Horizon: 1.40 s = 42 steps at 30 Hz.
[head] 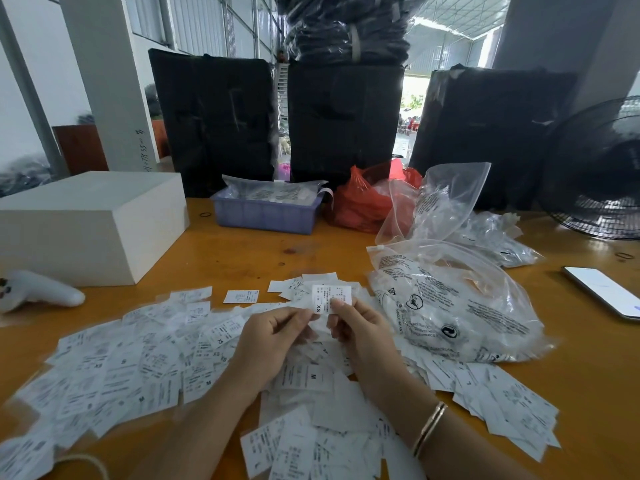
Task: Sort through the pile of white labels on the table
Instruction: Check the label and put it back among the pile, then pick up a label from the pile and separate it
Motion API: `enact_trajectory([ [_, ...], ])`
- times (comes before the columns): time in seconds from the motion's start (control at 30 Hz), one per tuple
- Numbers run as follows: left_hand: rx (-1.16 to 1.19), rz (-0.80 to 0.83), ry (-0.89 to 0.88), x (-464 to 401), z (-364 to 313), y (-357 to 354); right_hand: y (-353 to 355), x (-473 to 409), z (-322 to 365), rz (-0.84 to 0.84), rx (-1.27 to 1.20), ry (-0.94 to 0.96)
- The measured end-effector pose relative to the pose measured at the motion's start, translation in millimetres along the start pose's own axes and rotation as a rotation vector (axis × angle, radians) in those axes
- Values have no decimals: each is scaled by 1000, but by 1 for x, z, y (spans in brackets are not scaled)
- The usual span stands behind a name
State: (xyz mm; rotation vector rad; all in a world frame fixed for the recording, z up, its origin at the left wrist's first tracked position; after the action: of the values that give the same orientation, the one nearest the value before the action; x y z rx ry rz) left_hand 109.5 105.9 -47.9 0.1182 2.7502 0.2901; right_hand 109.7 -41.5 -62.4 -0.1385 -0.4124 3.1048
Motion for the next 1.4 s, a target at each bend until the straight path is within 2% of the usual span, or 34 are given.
enact_trajectory([
  [0.17, 28, 4, -1, 0, -1, 1, 3, -2, 1, -52, -66, 0],
  [0.5, 14, 1, 12, 0, -2, 0, 3, -1, 2, -35, -70, -7],
  [0.8, 9, -24, 33, 0, 2, 1, -3, 4, 2, 15, 97, -46],
  [0.93, -8, -50, 46, -1, 3, 5, -7, 6, 4, 30, 193, -5],
  [1.17, -22, 57, 93, -2, 5, 5, -12, 9, 6, -11, 731, 231],
  [1.27, 42, 99, 168, -1, 7, 6, -13, 9, 6, -16, 718, 236],
  [1.4, 21, 71, 163, -2, 8, 5, -5, 7, 9, -105, 601, 242],
])
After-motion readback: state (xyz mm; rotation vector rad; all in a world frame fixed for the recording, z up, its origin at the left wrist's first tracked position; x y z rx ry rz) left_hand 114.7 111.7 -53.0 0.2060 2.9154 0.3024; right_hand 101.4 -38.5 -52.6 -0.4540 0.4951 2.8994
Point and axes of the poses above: each hand's wrist, its own x-axis away from the middle knuckle, its own y-axis out of the back of the hand, z = x × y, the point moved 4 cm from there along -x, towards the middle knuckle, and after that the axes turned 4 degrees about x, right-handed, at the moved point
